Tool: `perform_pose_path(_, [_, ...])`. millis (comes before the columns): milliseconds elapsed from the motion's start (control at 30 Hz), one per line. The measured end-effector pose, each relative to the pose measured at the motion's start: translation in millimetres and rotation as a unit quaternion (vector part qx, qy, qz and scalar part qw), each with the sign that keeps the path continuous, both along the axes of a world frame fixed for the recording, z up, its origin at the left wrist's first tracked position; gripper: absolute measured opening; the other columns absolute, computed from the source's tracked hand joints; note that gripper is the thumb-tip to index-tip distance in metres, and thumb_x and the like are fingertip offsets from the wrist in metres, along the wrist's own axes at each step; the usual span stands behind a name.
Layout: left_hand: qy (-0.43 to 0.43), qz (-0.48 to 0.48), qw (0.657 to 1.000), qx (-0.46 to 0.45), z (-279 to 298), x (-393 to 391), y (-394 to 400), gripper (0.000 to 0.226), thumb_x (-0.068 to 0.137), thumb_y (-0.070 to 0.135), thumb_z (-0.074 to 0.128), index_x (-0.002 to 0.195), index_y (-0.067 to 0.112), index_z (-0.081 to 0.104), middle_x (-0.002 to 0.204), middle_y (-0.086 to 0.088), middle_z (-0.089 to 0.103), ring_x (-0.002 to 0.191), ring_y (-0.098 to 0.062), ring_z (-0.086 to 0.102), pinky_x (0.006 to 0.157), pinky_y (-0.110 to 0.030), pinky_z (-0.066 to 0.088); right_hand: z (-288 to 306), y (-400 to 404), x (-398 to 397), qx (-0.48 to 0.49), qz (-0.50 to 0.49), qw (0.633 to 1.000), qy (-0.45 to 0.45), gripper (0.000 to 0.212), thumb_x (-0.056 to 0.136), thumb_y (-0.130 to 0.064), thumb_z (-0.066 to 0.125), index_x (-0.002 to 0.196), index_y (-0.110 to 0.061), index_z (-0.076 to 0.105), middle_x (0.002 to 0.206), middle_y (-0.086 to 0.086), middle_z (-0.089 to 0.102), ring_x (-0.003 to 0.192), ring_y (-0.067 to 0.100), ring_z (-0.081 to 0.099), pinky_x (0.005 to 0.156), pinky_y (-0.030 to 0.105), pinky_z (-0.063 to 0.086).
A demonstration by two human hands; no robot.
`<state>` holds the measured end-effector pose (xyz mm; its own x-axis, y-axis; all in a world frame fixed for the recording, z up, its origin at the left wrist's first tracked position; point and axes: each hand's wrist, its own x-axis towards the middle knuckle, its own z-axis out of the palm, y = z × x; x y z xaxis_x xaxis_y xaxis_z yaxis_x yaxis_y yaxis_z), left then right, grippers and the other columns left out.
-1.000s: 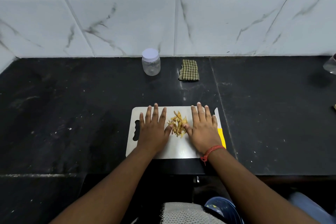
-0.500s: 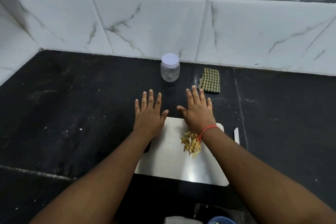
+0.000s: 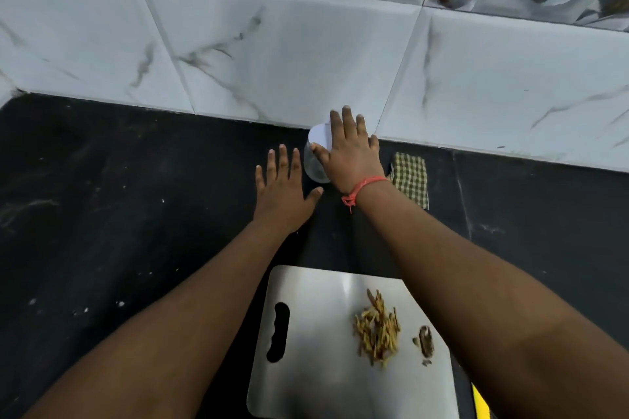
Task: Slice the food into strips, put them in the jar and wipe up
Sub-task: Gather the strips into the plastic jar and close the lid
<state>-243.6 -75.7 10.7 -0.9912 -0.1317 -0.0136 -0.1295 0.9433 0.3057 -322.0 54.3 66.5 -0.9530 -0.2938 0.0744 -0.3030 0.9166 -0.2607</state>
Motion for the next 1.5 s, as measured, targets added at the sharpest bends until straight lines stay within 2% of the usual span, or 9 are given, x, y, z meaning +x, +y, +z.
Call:
perform_pose_path(133, [0.016, 0.001, 0.999, 0.03, -12.9, -18.8, -4.9, 0.096, 0.093, 0.066, 0.043, 0.16, 0.015, -0.003, 0.169, -0.01, -0.006, 0.155, -0.027, -0.012, 0.124, -0.055, -0.001, -2.2, -12.3, -18.7, 0.011, 0.014, 1.0, -0.008, 0.077, 0.093, -0.061, 0.039, 0.154, -0.022, 0.012, 0.16, 0.007, 0.018, 0.145, 0.031, 0.021, 0.111, 0.058, 0.028])
perform_pose_path(267, [0.016, -0.003, 0.998, 0.063, -26.5, -21.6, -5.4, 0.103, 0.089, 0.07, 0.047, 0.16, 0.014, -0.002, 0.169, -0.008, -0.006, 0.155, -0.024, -0.011, 0.124, -0.053, -0.003, -5.8, -16.0, -13.6, 0.025, 0.043, 0.999, 0.017, 0.074, 0.089, -0.054, 0.053, 0.147, -0.018, 0.026, 0.14, 0.012, 0.039, 0.122, 0.036, 0.046, 0.093, 0.051, 0.043])
perform_pose_path(433, [0.052, 0.003, 0.986, 0.158, -22.3, -4.8, 4.2, 0.107, 0.087, 0.06, 0.063, 0.16, 0.012, 0.001, 0.169, -0.008, 0.002, 0.156, -0.02, -0.003, 0.126, -0.049, 0.004, 3.9, -16.7, 11.8, -0.006, 0.026, 0.998, 0.051, 0.069, 0.088, -0.053, 0.055, 0.144, -0.018, 0.033, 0.135, 0.012, 0.044, 0.118, 0.033, 0.048, 0.09, 0.047, 0.047])
perform_pose_path(600, [0.122, 0.004, 0.943, 0.309, -6.9, 35.9, 13.9, 0.11, 0.077, 0.041, 0.084, 0.157, 0.008, 0.016, 0.162, -0.006, 0.026, 0.15, -0.018, 0.026, 0.121, -0.04, 0.03, 19.2, -8.3, 59.5, -0.075, 0.017, 0.996, 0.044, 0.069, 0.088, -0.057, 0.051, 0.144, -0.021, 0.035, 0.131, 0.01, 0.045, 0.115, 0.03, 0.05, 0.091, 0.045, 0.049])
perform_pose_path(767, [0.172, -0.02, 0.949, 0.263, 4.7, 80.0, 18.3, 0.106, 0.068, 0.045, 0.09, 0.146, 0.006, 0.031, 0.145, -0.006, 0.043, 0.133, -0.019, 0.046, 0.106, -0.043, 0.047, 26.3, 7.6, 111.6, -0.15, 0.016, 0.988, -0.043, 0.067, 0.088, -0.059, 0.051, 0.143, -0.023, 0.035, 0.132, 0.009, 0.042, 0.116, 0.029, 0.052, 0.091, 0.039, 0.048])
perform_pose_path(900, [0.146, -0.027, 0.96, 0.238, 13.9, 121.5, 31.2, 0.095, 0.067, 0.046, 0.091, 0.139, 0.016, 0.036, 0.135, -0.002, 0.048, 0.117, -0.013, 0.052, 0.091, -0.026, 0.05, 27.7, 30.9, 143.7, -0.113, 0.032, 0.988, -0.103, 0.067, 0.09, -0.064, 0.044, 0.142, -0.024, 0.032, 0.133, 0.008, 0.043, 0.115, 0.029, 0.054, 0.091, 0.039, 0.049])
perform_pose_path(1100, [0.127, -0.023, 0.963, 0.235, 11.3, 175.3, 52.7, 0.082, 0.066, 0.046, 0.088, 0.129, 0.022, 0.042, 0.129, 0.003, 0.047, 0.113, -0.011, 0.052, 0.09, -0.03, 0.053, 21.8, 59.9, 186.6, -0.022, 0.069, 0.993, -0.098, 0.072, 0.089, -0.074, 0.027, 0.137, -0.022, 0.038, 0.129, 0.007, 0.052, 0.102, 0.028, 0.062, 0.079, 0.04, 0.054])
perform_pose_path(1300, [0.077, -0.04, 0.959, 0.271, 17.8, 202.3, 66.7, 0.085, 0.066, 0.046, 0.086, 0.136, 0.029, 0.042, 0.129, 0.015, 0.052, 0.112, -0.004, 0.054, 0.089, -0.024, 0.047, 16.6, 78.8, 212.0, -0.097, 0.058, 0.99, -0.08, 0.051, 0.089, -0.063, 0.037, 0.11, -0.02, 0.055, 0.103, 0.003, 0.06, 0.086, 0.02, 0.057, 0.073, 0.034, 0.049])
perform_pose_path(1500, [-0.005, -0.049, 0.931, 0.362, 31.1, 205.4, 58.2, 0.073, 0.07, 0.044, 0.086, 0.13, 0.039, 0.045, 0.116, 0.02, 0.061, 0.102, 0.002, 0.061, 0.084, -0.025, 0.055, 18.7, 76.8, 216.1, -0.121, 0.075, 0.987, -0.069, 0.039, 0.087, -0.057, 0.042, 0.102, -0.025, 0.057, 0.091, -0.003, 0.058, 0.081, 0.016, 0.055, 0.065, 0.03, 0.04])
